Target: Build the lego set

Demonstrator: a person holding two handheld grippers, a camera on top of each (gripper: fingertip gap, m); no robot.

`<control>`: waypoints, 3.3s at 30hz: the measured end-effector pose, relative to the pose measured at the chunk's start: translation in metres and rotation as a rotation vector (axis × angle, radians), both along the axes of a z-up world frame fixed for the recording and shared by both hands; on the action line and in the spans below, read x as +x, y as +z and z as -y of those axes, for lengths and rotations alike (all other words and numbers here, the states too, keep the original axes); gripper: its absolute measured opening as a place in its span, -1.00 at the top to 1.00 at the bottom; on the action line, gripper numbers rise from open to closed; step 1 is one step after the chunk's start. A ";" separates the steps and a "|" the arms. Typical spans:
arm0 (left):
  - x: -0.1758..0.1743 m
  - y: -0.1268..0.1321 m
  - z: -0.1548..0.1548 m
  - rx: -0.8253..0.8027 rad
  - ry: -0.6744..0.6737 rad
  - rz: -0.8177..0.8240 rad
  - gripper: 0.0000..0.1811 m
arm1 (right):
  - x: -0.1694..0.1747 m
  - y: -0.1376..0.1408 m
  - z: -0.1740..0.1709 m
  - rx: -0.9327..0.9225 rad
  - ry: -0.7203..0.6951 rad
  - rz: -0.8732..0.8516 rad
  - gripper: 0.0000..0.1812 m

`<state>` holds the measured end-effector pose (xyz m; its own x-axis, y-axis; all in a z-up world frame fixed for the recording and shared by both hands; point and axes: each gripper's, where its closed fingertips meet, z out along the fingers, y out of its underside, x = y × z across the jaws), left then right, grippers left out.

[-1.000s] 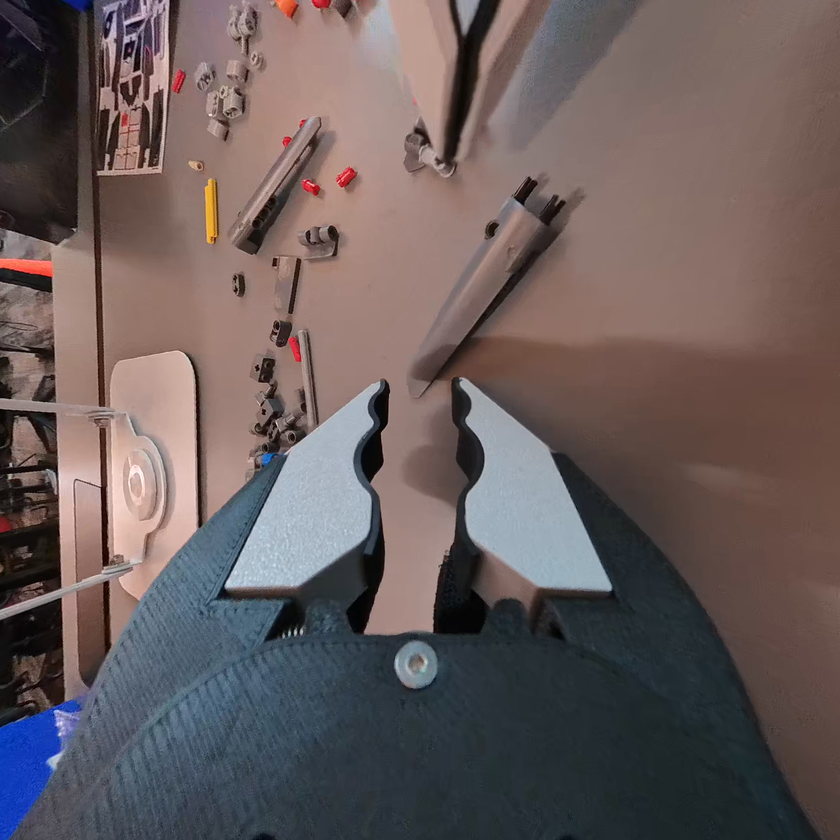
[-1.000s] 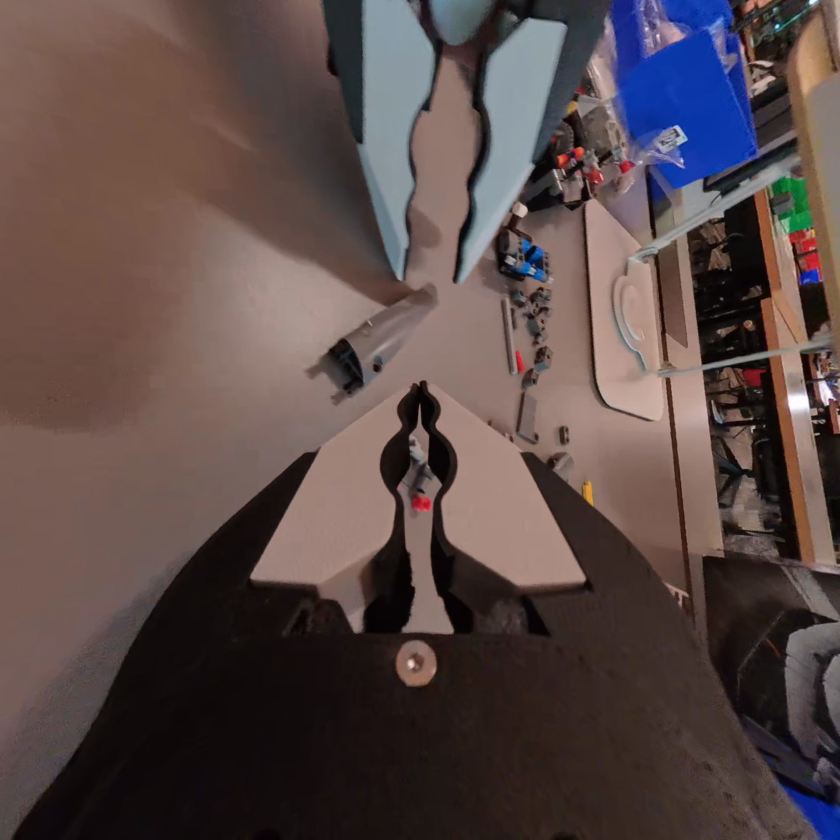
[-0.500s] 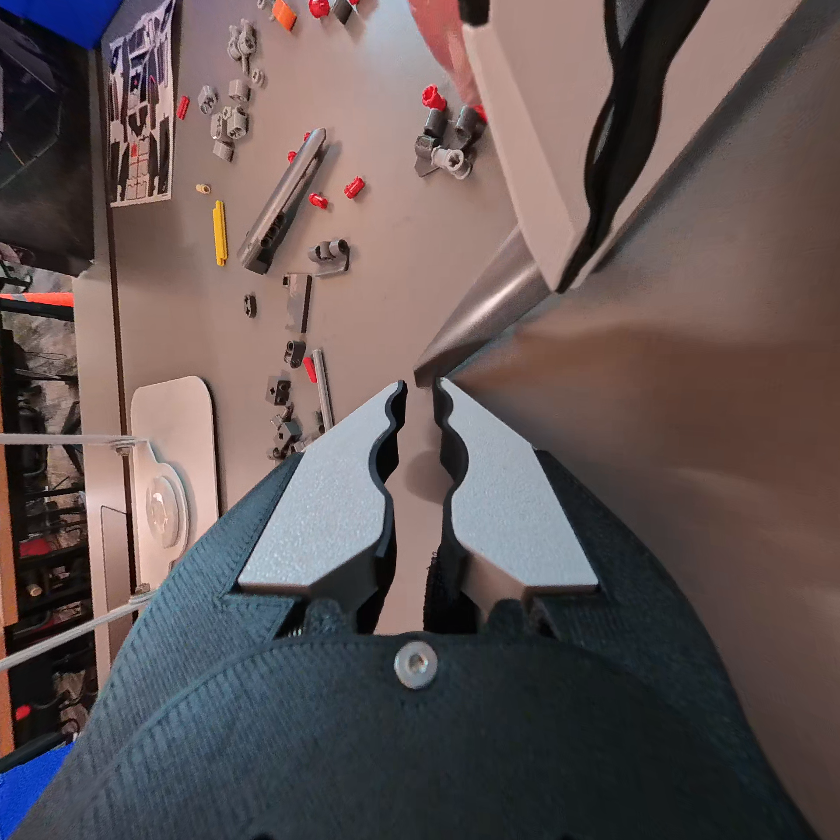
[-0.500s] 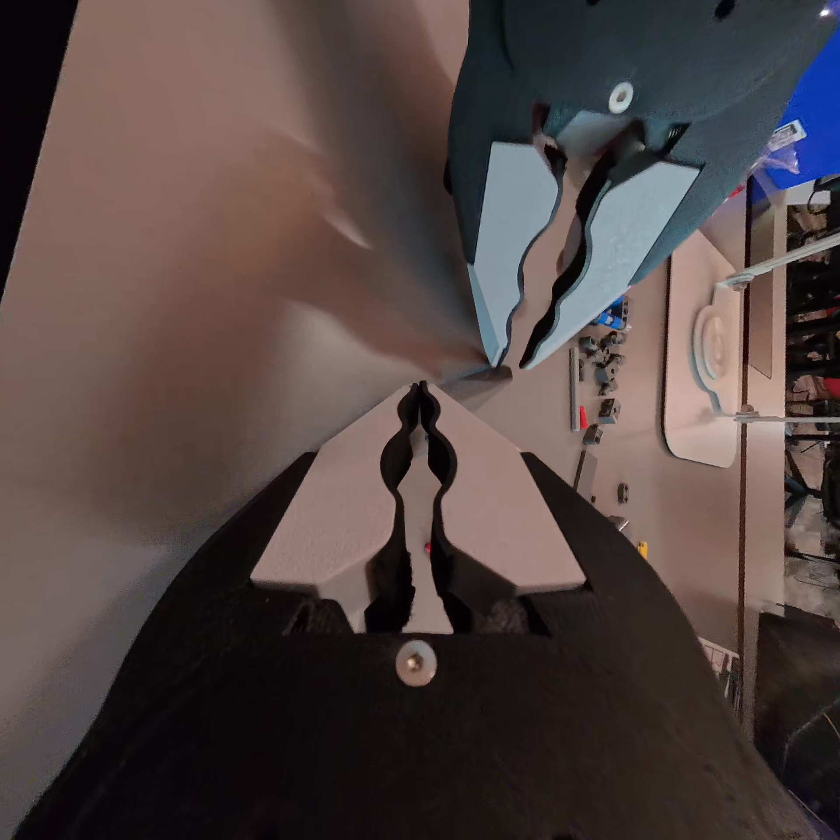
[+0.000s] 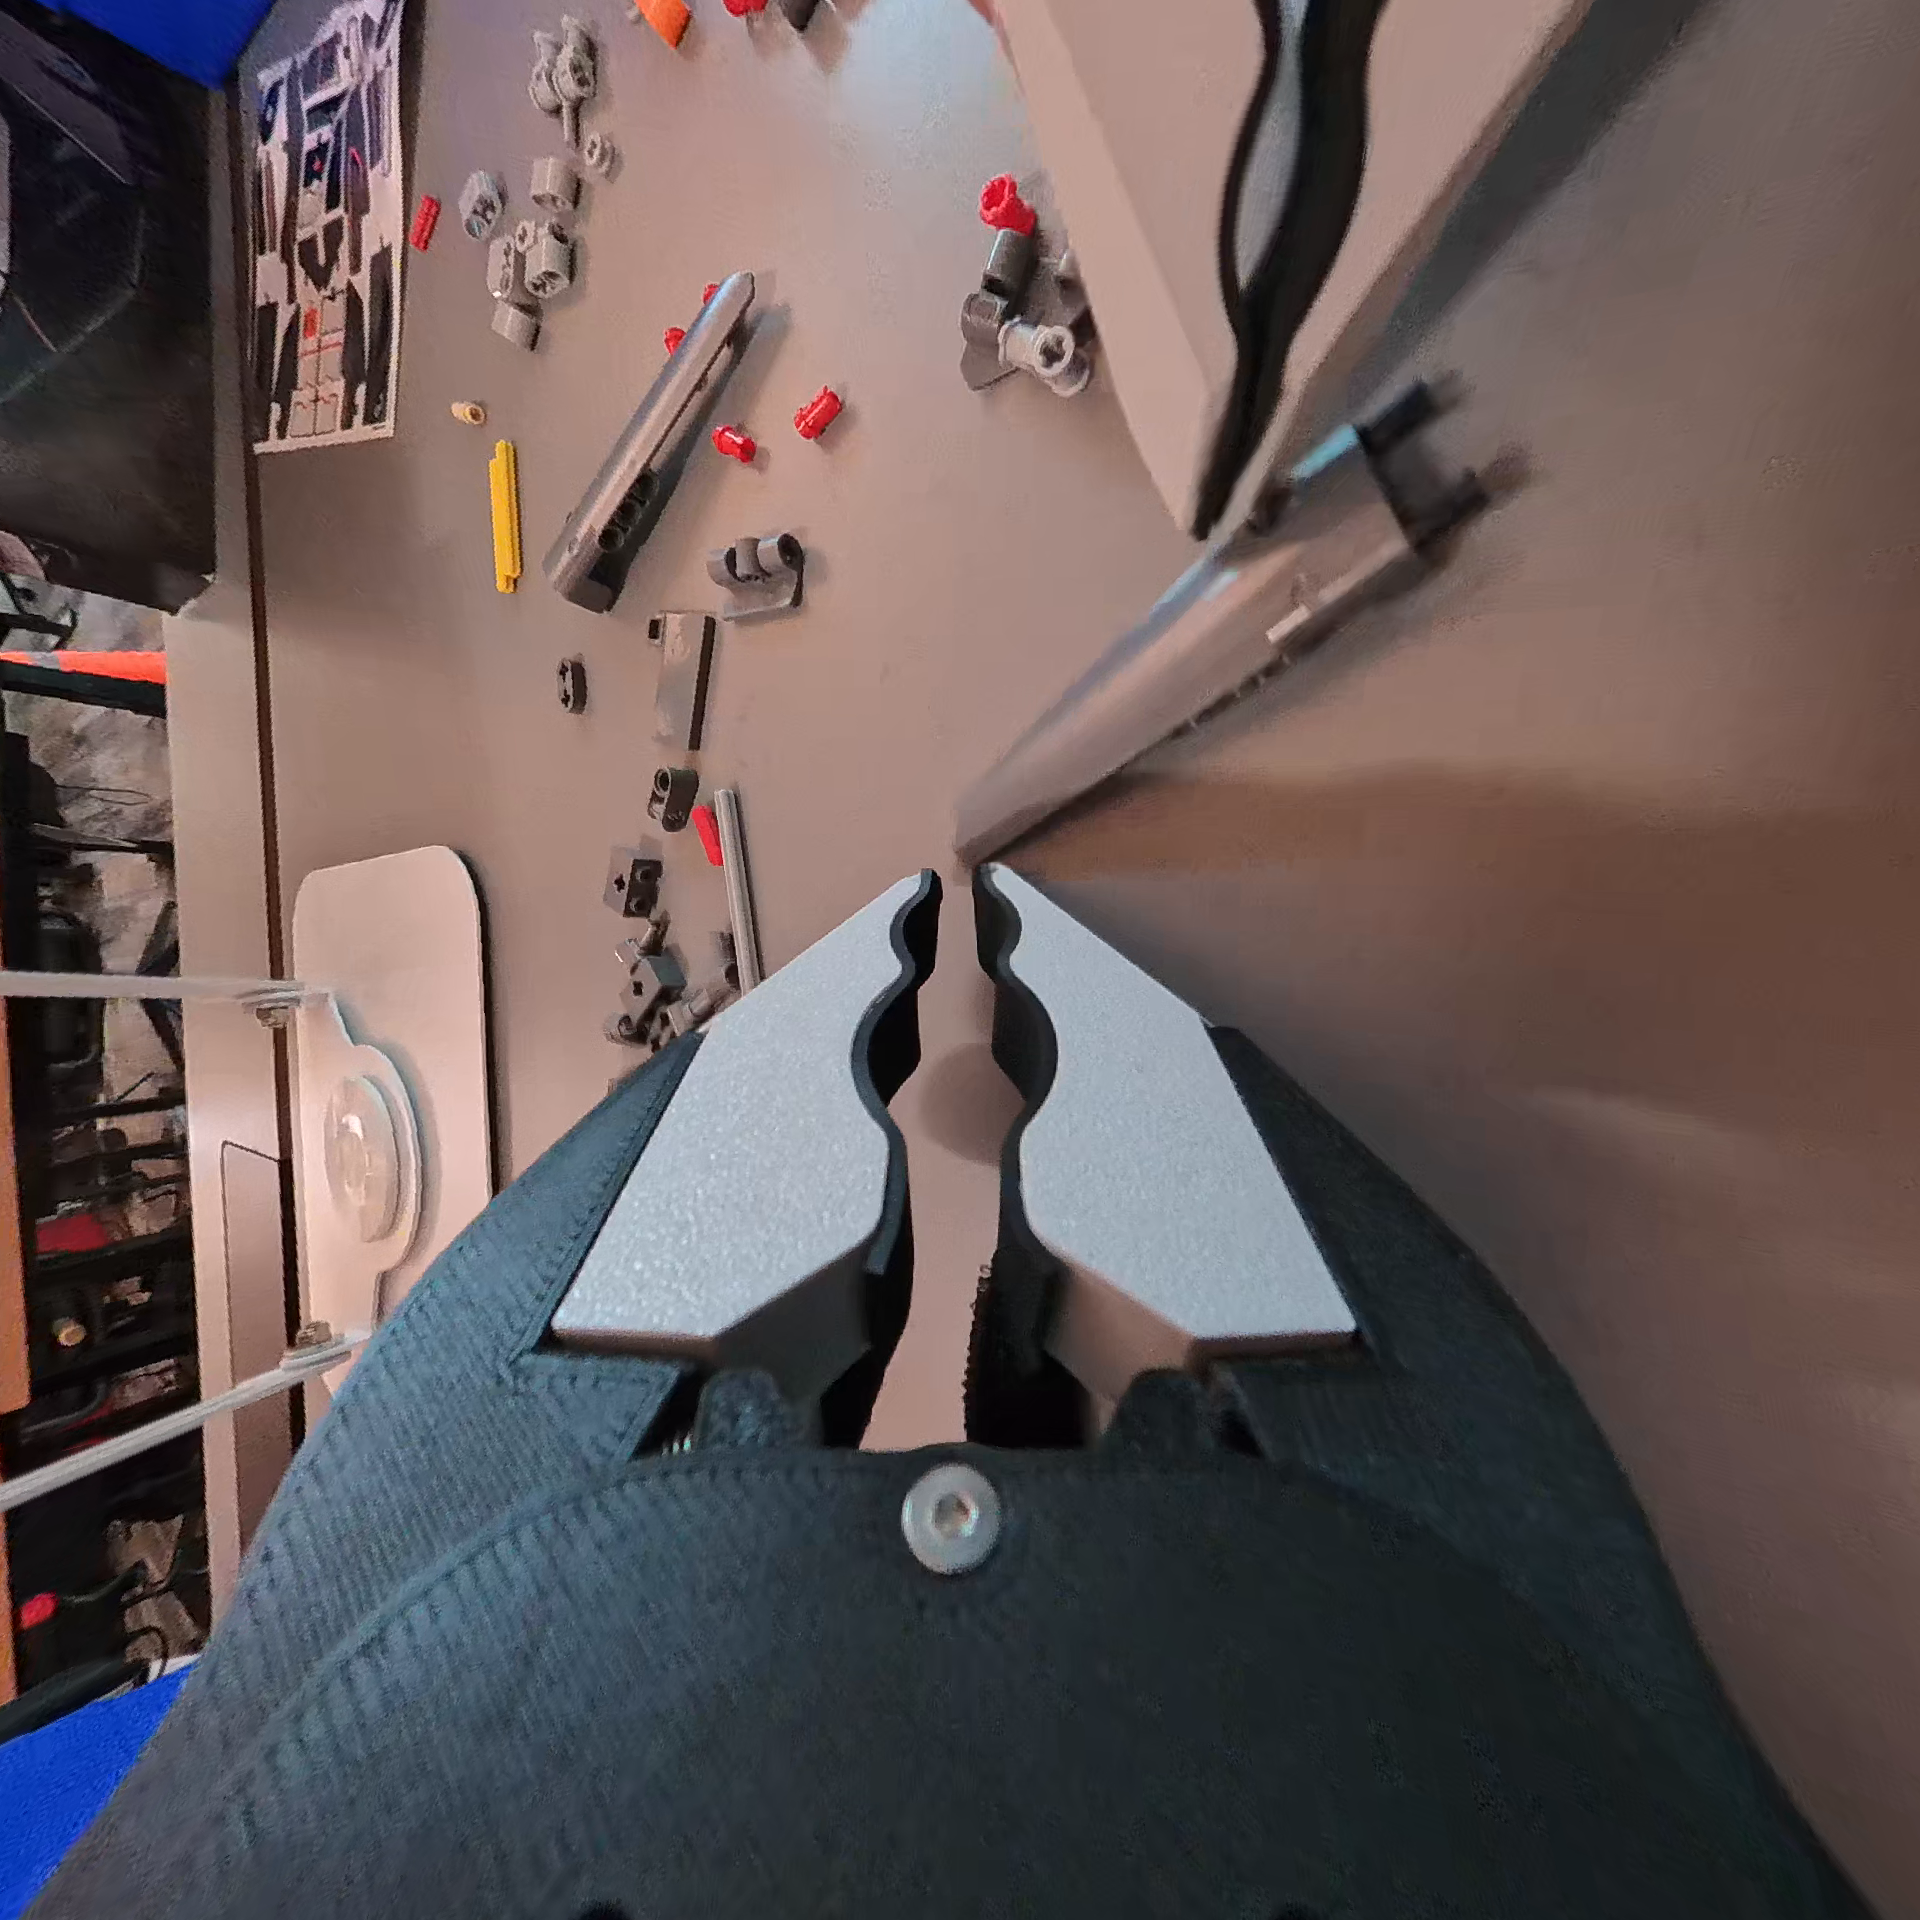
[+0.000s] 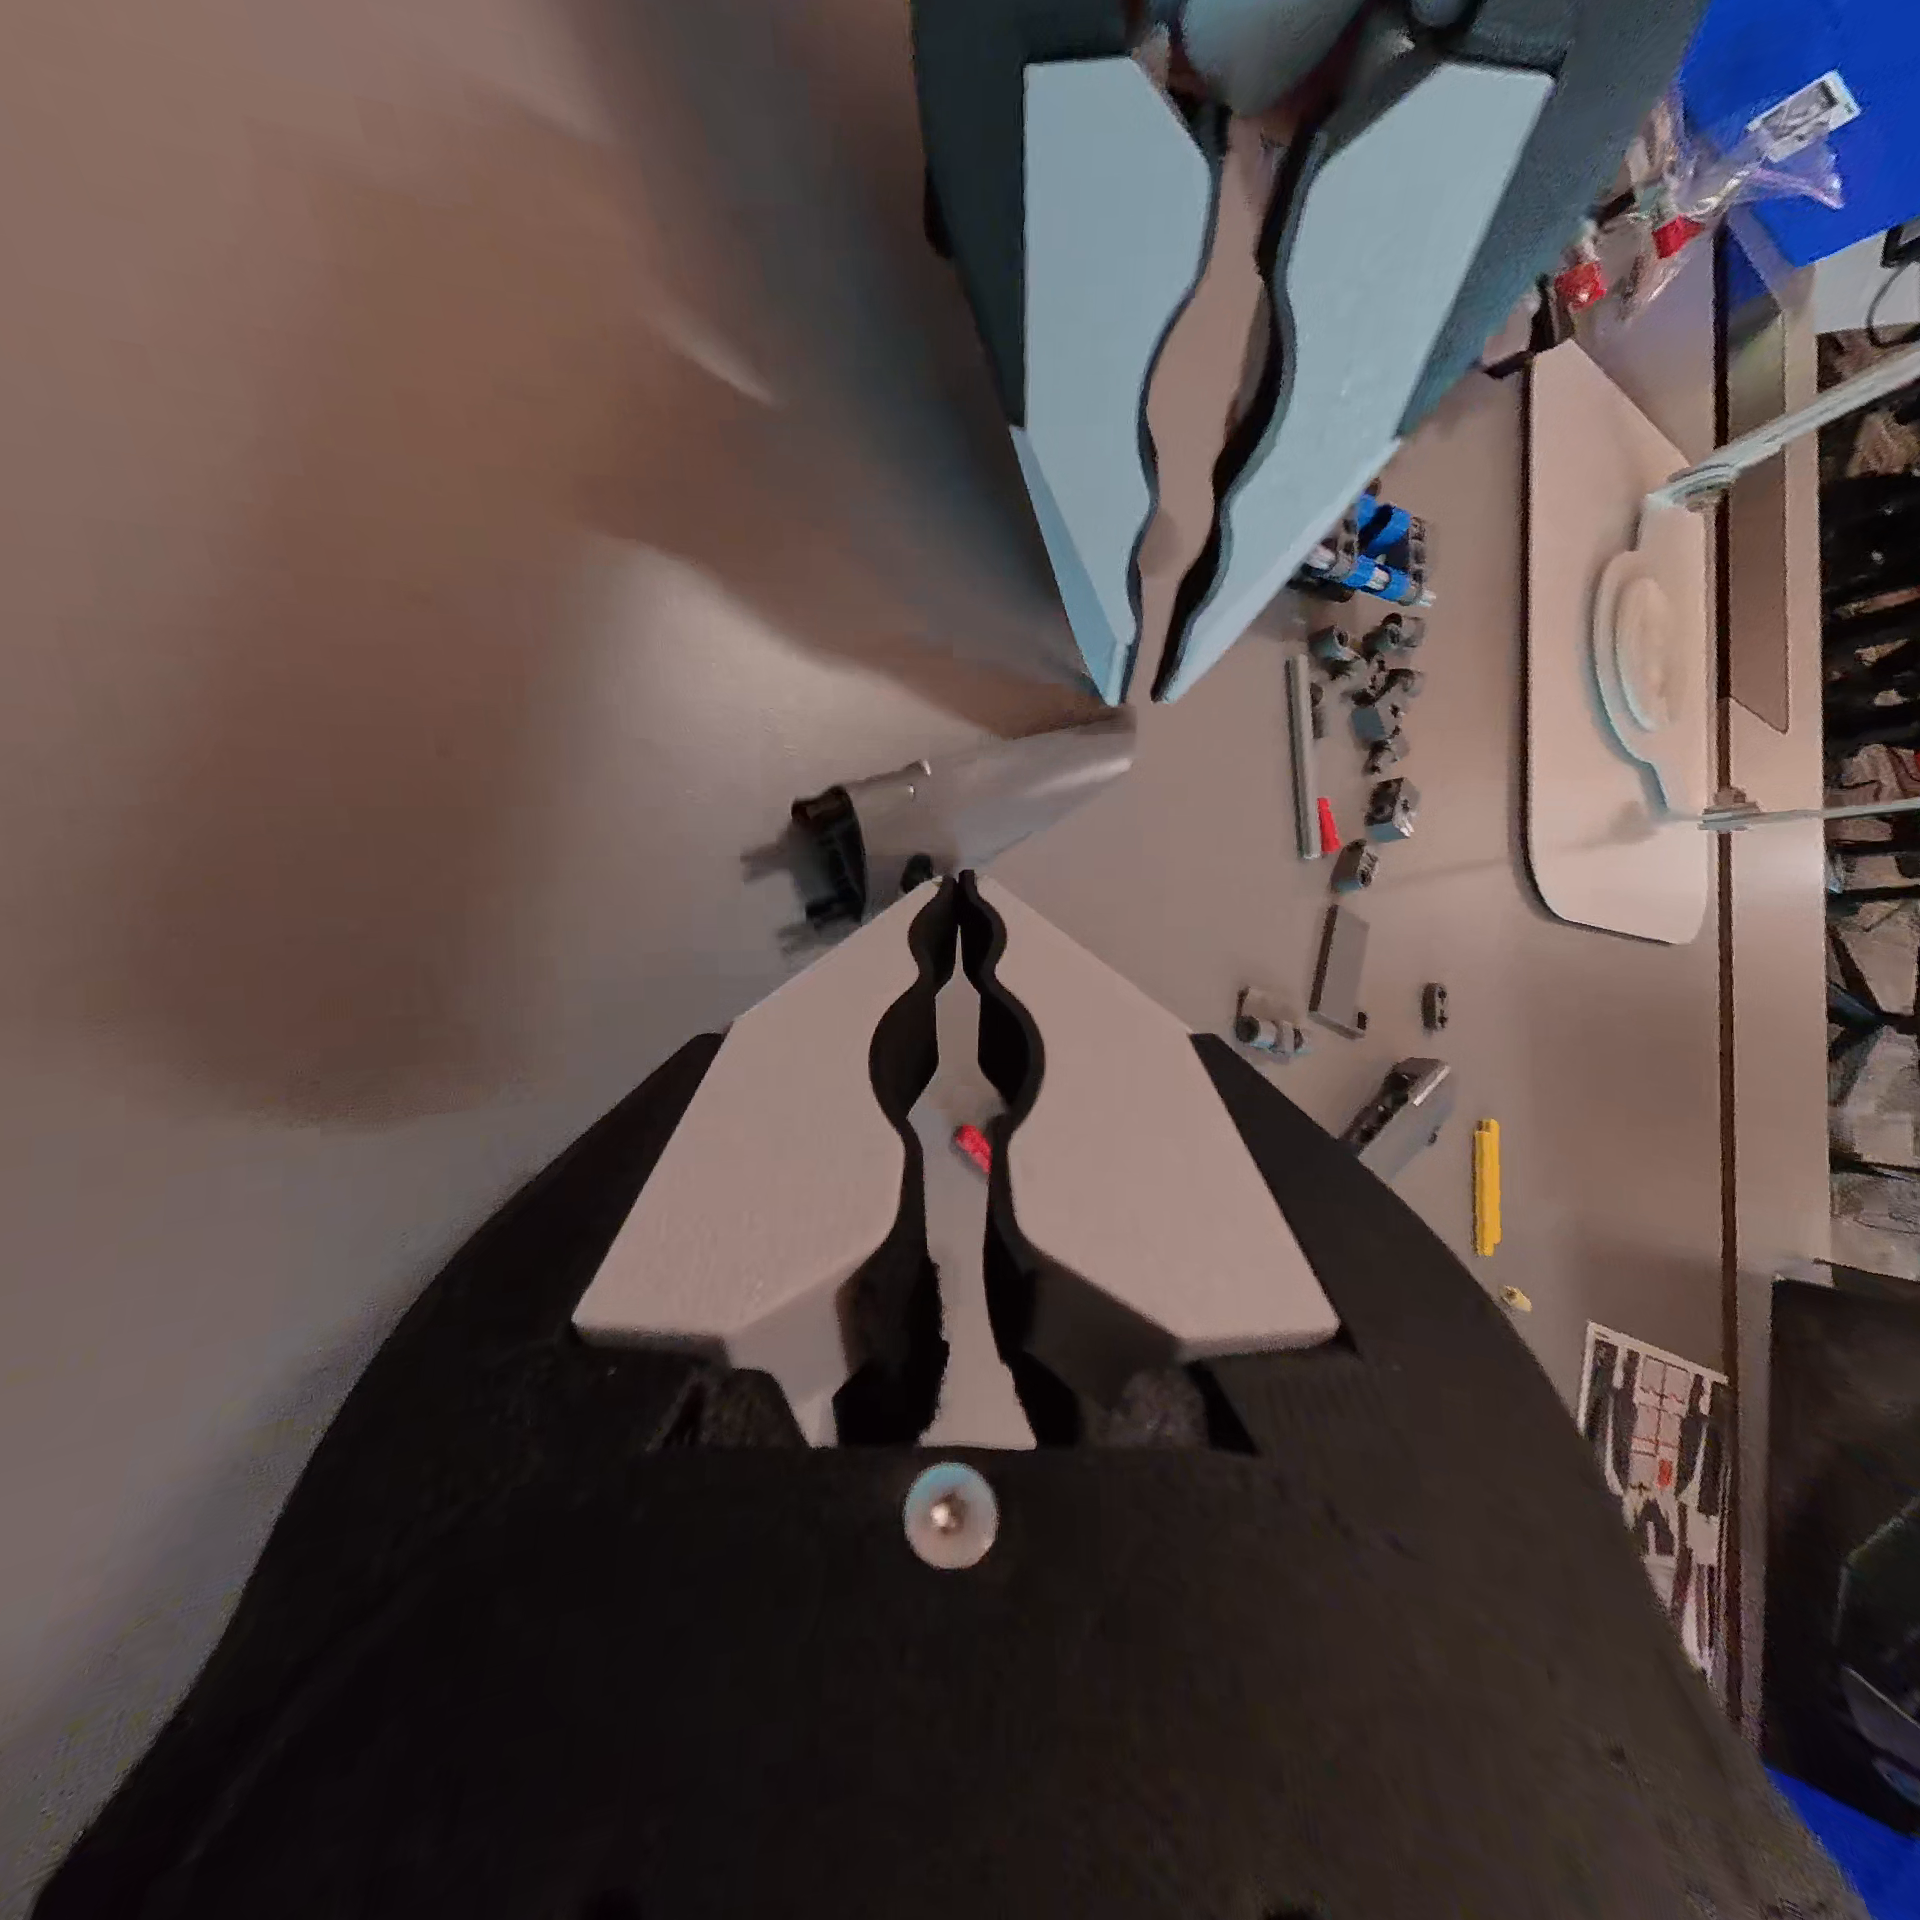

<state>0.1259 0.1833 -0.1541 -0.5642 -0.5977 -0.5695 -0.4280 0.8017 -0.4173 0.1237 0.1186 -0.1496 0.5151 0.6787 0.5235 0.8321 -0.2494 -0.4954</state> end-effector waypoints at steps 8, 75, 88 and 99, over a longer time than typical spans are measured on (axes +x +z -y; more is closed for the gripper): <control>0.011 0.001 0.004 0.005 -0.002 0.014 0.94 | -0.026 0.002 -0.003 0.005 0.025 -0.046 1.00; 0.019 0.048 -0.034 -0.051 0.161 0.457 0.89 | 0.155 0.062 -0.073 0.337 -0.383 0.028 0.63; 0.019 0.048 -0.035 -0.051 0.161 0.454 0.90 | 0.156 0.061 -0.074 0.341 -0.388 0.037 0.60; 0.021 0.047 -0.033 -0.057 0.160 0.452 0.90 | 0.192 0.062 -0.072 0.257 -0.546 0.015 0.17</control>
